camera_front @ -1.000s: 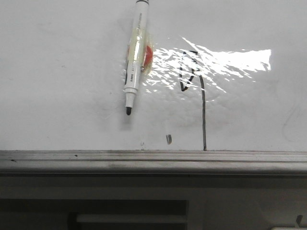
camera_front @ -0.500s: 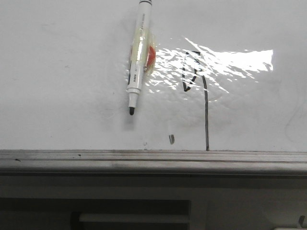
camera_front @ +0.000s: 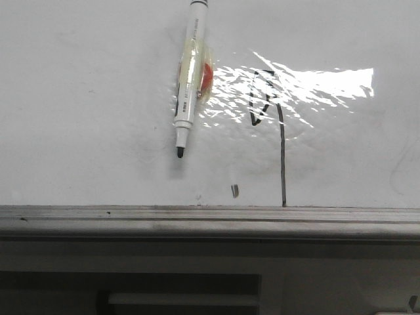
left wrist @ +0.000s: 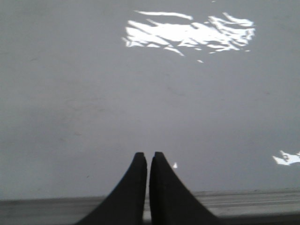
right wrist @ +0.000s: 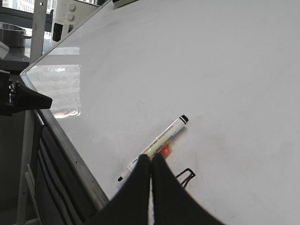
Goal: Write number 9 on whiteboard
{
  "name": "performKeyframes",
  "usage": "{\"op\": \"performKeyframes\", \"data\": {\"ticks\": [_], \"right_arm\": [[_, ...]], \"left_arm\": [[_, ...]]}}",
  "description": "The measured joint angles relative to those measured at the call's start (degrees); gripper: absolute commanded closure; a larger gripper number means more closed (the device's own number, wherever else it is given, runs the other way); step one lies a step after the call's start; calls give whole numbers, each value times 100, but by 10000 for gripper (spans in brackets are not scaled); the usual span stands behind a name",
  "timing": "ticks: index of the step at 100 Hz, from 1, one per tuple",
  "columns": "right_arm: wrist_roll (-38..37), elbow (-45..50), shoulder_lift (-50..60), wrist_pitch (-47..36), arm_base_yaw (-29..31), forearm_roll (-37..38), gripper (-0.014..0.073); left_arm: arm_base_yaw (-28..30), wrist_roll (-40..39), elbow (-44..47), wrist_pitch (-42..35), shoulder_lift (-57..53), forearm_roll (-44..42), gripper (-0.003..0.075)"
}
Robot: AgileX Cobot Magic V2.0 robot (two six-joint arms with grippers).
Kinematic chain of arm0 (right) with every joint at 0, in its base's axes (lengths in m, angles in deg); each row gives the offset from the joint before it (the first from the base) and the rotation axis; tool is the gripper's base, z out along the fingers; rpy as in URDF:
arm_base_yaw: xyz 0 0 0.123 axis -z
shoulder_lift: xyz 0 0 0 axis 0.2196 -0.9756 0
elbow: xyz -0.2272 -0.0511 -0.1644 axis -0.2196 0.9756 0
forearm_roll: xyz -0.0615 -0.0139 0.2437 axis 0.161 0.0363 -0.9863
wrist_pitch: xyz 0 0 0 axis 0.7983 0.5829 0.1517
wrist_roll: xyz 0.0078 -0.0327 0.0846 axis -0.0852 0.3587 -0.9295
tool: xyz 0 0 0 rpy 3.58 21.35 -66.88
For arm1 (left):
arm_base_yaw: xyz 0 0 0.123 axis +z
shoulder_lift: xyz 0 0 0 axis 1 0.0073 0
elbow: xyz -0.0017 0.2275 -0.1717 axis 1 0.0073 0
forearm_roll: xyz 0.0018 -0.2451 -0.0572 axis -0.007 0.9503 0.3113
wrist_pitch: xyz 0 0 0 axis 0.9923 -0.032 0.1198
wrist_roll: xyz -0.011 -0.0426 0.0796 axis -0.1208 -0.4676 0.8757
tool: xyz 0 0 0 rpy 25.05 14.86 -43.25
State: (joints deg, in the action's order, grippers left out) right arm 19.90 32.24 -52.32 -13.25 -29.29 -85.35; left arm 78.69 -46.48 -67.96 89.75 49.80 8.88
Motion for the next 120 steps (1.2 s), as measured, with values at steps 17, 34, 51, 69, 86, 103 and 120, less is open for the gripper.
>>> {"op": "performKeyframes", "data": {"ticks": [17,34,51,69,86,103,120], "right_arm": [[0,0,0,0,0,0,655],[0,0,0,-8,0,0,655],[0,0,0,-8,0,0,655],[0,0,0,-8,0,0,655],[0,0,0,-8,0,0,655],[0,134,52,-57,0,92,655],[0,710,64,-392,177,272,655]], "left_arm": [[395,-73,-2,984,-503,-90,741],[547,-86,-2,1035,-516,-68,741],[567,-86,-2,1035,-516,-68,741],[567,-88,-2,1035,-516,-68,741],[567,-98,-2,1035,-516,-68,741],[567,-98,-2,1035,-516,-60,741],[567,-98,-2,1035,-516,-60,741]]}}
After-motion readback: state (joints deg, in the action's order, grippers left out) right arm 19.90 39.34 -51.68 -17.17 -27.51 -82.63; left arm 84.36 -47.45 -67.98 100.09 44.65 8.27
